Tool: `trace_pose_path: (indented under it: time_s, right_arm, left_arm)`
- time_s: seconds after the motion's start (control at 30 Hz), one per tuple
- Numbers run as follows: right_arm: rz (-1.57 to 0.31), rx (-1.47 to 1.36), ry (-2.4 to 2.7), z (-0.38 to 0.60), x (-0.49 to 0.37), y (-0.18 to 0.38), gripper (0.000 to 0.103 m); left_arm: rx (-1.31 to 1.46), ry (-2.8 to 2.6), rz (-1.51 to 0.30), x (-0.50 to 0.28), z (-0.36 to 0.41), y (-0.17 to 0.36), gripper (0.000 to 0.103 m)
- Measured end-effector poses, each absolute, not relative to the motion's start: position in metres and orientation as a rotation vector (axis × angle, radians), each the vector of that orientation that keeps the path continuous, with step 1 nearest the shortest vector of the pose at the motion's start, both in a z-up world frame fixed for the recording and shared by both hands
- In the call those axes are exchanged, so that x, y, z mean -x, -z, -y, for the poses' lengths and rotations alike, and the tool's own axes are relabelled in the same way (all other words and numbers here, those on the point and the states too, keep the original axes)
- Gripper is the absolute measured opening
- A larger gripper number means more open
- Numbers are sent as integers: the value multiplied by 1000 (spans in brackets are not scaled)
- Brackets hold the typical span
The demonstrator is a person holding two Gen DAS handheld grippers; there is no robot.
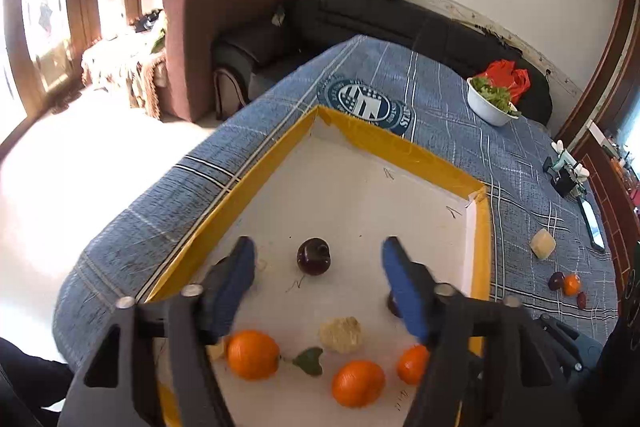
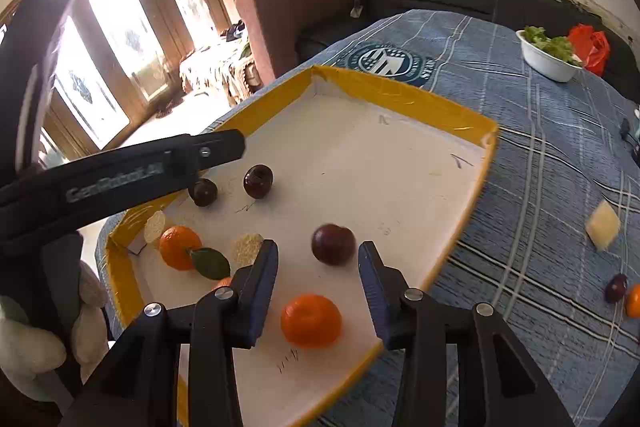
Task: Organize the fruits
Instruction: 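Withdraw both open tools from the tray toward the remaining fruit, then grasp the last dark plum with the left tool while the right tool grasps the orange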
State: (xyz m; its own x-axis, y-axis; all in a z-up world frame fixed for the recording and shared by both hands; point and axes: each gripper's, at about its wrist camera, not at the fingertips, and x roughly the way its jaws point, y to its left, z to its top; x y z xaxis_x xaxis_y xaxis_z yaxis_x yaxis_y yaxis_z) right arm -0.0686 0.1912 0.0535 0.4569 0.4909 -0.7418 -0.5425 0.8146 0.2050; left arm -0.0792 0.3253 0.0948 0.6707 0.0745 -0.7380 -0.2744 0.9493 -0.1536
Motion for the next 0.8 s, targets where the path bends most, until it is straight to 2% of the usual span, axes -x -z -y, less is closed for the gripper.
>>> trace_pose_path:
  time_s: [0.03, 0.13, 0.5, 0.8]
  right_arm:
    - [-886, 55, -632, -185, 71, -55, 49]
    - [-874, 15, -604, -160, 77, -59, 51]
    - [-858, -101, -448, -54, 87, -59, 51]
    - [-810, -314, -189, 95, 77, -69, 54]
  left_arm:
    - [247, -210, -798, 87, -318, -100, 82]
    - [231, -174, -772, 106, -294, -108, 87]
    - [164, -68, -790, 127, -219, -108, 87]
    - [185, 62, -825, 124, -186, -95, 87]
